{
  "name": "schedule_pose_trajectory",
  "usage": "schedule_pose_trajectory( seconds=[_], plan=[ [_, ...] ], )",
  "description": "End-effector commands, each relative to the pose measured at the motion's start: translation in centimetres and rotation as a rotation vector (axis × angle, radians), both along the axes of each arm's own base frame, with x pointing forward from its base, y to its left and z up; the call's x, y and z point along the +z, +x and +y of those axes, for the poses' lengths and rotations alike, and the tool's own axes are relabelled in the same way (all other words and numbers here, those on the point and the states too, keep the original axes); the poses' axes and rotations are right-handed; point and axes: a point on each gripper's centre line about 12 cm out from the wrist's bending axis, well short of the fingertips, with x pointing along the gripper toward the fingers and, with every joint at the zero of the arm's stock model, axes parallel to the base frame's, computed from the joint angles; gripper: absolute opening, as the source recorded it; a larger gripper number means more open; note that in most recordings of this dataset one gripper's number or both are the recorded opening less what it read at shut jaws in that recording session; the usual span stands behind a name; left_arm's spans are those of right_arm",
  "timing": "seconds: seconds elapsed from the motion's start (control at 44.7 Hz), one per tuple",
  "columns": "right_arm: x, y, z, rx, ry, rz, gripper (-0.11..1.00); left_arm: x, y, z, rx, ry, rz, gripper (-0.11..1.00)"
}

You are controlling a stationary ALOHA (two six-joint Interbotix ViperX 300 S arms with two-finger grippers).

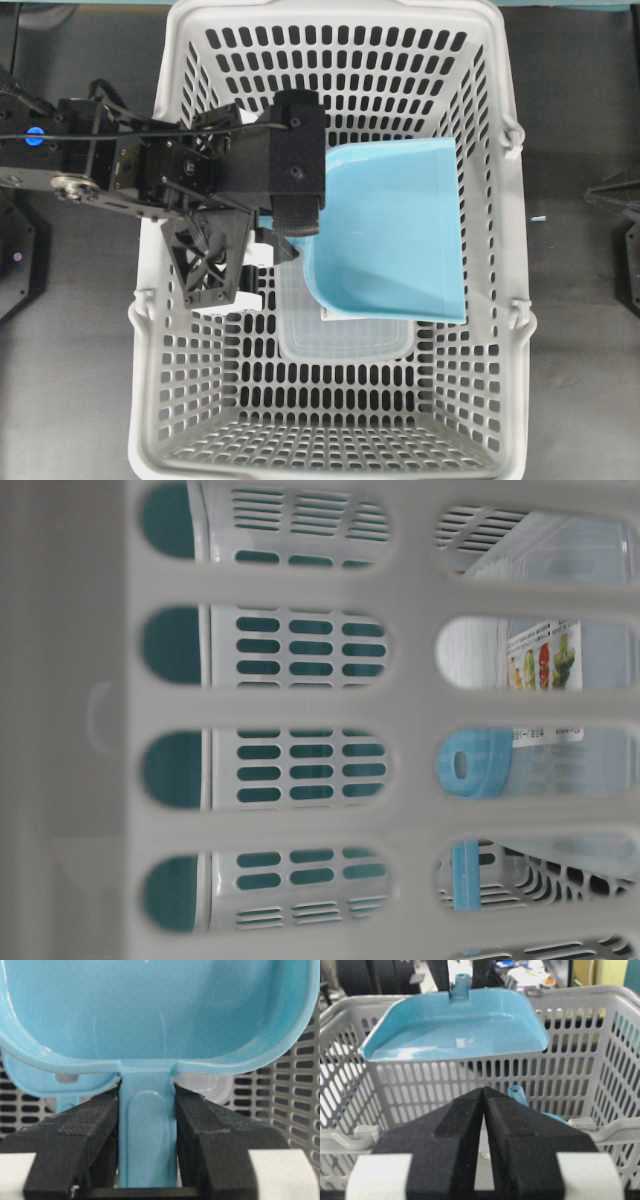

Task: Pick up the dustpan from the shopping basket with the left arm.
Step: 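Lift the dustpan upward out of the basket with the left gripper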

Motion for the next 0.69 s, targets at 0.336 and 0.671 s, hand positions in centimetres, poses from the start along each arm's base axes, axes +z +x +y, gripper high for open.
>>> schedule_pose_trajectory(
  seconds=[0.336,0.671],
  plan=[
    [0.2,0.1,0.0,-0.001,0.02,-0.006,0.0,2.0,-1.6,0.0,-0.005,-0.008,-0.115,0.28],
    [0.2,0.1,0.0,-0.002,0.038,-0.005,0.0,2.0,-2.0,0.0,-0.006,-0.01,-0.139,0.28]
  ],
)
